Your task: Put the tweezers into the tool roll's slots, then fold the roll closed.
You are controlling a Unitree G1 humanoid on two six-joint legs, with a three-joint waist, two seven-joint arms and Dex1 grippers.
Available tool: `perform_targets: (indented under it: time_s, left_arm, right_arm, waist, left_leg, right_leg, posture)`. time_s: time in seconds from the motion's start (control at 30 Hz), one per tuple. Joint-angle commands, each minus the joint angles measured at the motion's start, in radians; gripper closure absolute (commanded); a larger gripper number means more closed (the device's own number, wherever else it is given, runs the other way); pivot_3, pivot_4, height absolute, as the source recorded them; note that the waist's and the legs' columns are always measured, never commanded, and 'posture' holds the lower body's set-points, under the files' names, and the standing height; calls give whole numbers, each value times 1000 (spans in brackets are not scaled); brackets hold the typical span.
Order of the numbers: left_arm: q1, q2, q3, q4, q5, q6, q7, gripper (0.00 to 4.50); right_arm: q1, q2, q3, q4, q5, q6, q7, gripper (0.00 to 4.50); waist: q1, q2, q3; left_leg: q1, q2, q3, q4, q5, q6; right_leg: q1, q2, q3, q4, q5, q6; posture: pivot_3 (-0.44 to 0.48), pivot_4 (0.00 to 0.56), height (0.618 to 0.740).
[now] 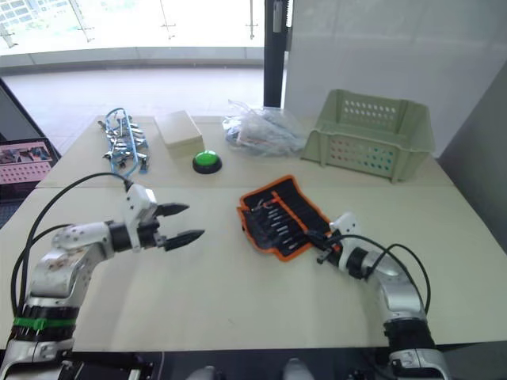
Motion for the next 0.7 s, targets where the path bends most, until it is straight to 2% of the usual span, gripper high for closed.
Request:
perform_targets:
  time_s: [0.03, 0.27, 0.43, 0.47, 0.7]
  left_arm:
    - [83, 29, 90, -109, -50, -51, 16, 6]
    - [329, 18, 235, -211, -141, -58, 54, 0]
    - [384, -4, 278, -222, -189, -62, 99, 0]
    - [394, -7, 275, -227, -195, -63, 103, 0]
    - [427, -19, 236, -252, -204, -60, 129, 0]
  right_arm:
    - [0, -46, -53, -129, 73, 57, 25, 4241]
    - [95, -82, 16, -359, 13, 80, -26, 1959]
    - [184, -45, 116, -489, -78, 33, -90, 196]
    - [196, -44, 146, -499, -111, 18, -98, 47]
    - [157, 12, 307, -449, -377, -122, -240, 47]
  waist:
    - [8, 0, 0]
    - [9, 1, 1]
    - [9, 1, 1]
    - [9, 1, 1]
    - [3, 1, 1]
  left_leg:
    - [-4, 0, -1, 2, 0, 0]
    - [-4, 0, -1, 3, 0, -1]
    - [-4, 0, 0, 3, 1, -1]
    - [-4, 0, 0, 3, 1, -1]
    - [-2, 1, 0, 3, 1, -1]
  right_leg:
    - [-3, 0, 0, 2, 0, 0]
    - [-2, 0, -1, 2, 0, -1]
    - [-3, 1, -1, 2, 0, -1]
    - [-2, 0, -1, 2, 0, -1]
    - [-2, 1, -1, 3, 0, -1]
  posture:
    - [0, 150, 740]
    - [0, 150, 740]
    - [0, 150, 740]
    - [0, 150, 740]
    - [0, 150, 740]
